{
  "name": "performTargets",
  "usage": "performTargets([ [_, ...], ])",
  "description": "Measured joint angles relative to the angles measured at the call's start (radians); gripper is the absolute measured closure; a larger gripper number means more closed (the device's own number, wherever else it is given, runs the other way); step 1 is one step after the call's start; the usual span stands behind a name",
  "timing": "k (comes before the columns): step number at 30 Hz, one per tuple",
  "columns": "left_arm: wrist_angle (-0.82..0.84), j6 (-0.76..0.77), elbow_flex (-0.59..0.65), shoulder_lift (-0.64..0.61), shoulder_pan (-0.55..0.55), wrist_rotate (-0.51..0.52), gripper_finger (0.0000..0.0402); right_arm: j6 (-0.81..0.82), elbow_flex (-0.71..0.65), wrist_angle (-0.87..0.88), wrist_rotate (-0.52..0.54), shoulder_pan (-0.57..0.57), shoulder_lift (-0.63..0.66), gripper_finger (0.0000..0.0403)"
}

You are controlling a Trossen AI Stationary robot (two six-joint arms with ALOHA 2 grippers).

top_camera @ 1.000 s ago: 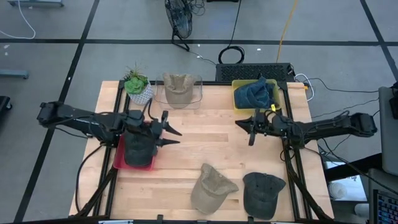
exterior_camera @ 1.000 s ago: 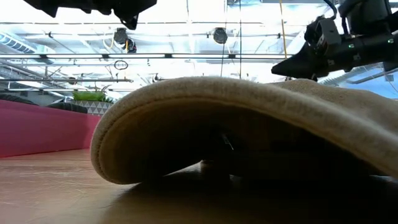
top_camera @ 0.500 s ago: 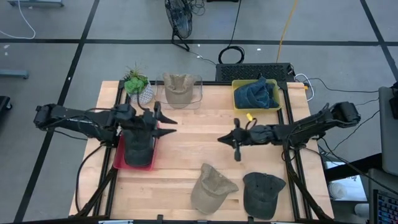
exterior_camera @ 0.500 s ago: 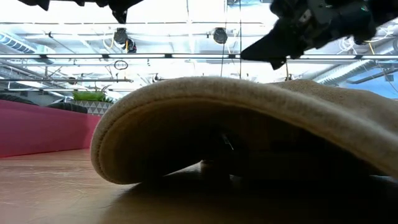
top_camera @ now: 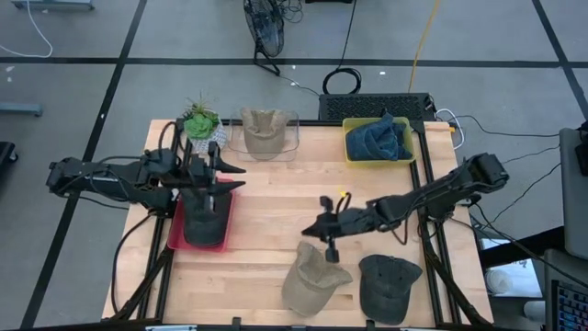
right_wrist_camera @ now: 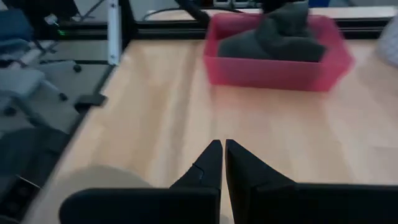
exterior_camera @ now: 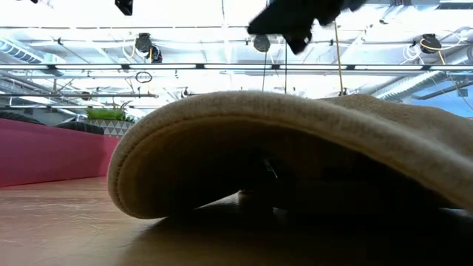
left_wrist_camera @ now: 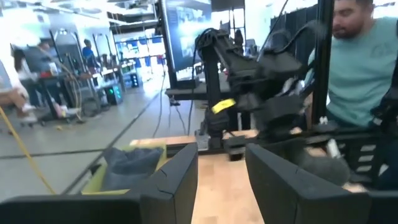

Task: Pick & Place hat
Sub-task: Put the brown cap into the transparent bin

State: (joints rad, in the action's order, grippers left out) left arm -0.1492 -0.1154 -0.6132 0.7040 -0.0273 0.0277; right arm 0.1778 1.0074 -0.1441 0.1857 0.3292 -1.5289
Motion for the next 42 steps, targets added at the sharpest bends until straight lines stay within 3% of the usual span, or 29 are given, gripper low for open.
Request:
performTargets([
  [8, -0.005, -0.107, 0.000, -0.001, 0.000, 0.001, 0.0254, 0.166, 0.214, 0.207, -0.005, 0.057, -0.146, 0.0403],
  [15, -0.086, -0.168, 0.000, -0.006, 0.000, 0.027, 0.0254, 0.429, 0.240, 0.309, -0.105, 0.118, -0.207, 0.0400],
  [23, -0.090, -0.172, 0.000, -0.005, 0.005, 0.026, 0.0254, 0.608, 0.240, 0.381, -0.140, 0.189, -0.243, 0.0325],
  [32, -0.061, -0.108, 0.000, 0.005, 0.006, 0.026, 0.0254, 0.629, 0.240, 0.363, -0.156, 0.222, -0.258, 0.0252],
  [42, -0.071, -0.050, 0.000, 0.087, 0.006, 0.026, 0.0254, 0.606, 0.239, 0.349, -0.180, 0.229, -0.368, 0.0260],
])
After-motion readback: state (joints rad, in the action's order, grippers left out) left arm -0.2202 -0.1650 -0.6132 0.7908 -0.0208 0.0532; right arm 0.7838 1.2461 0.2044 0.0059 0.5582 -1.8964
